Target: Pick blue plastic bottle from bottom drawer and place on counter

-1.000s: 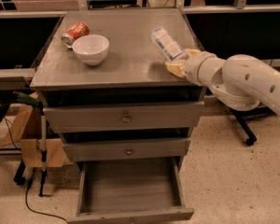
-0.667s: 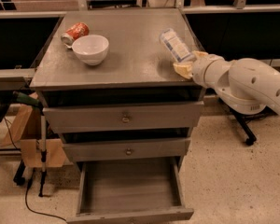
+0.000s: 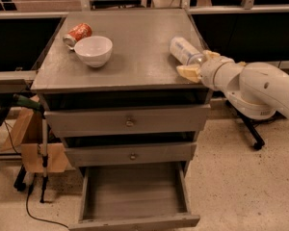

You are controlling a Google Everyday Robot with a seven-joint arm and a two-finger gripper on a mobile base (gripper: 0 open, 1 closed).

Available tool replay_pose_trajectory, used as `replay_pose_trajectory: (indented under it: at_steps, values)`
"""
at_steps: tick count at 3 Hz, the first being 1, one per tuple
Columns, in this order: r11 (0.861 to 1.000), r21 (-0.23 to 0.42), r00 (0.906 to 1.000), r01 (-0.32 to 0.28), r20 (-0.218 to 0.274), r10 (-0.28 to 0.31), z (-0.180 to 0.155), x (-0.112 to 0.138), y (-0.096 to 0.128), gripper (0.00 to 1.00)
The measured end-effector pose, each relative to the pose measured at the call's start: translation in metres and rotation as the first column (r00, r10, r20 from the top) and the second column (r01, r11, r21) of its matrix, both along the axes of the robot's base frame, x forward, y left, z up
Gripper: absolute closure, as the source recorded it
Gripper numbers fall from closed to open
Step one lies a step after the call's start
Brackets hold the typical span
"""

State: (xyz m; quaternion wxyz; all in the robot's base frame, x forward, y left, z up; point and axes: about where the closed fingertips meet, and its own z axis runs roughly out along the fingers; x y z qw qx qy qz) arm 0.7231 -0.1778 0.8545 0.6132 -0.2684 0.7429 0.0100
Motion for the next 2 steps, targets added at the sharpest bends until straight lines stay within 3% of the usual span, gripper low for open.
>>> replay_pose_trajectory:
  at_steps: [2]
  values:
    - [1.000, 0.000, 1.0000, 0.000, 0.000, 0.000, 0.0000, 0.0000, 0.0000, 0.00]
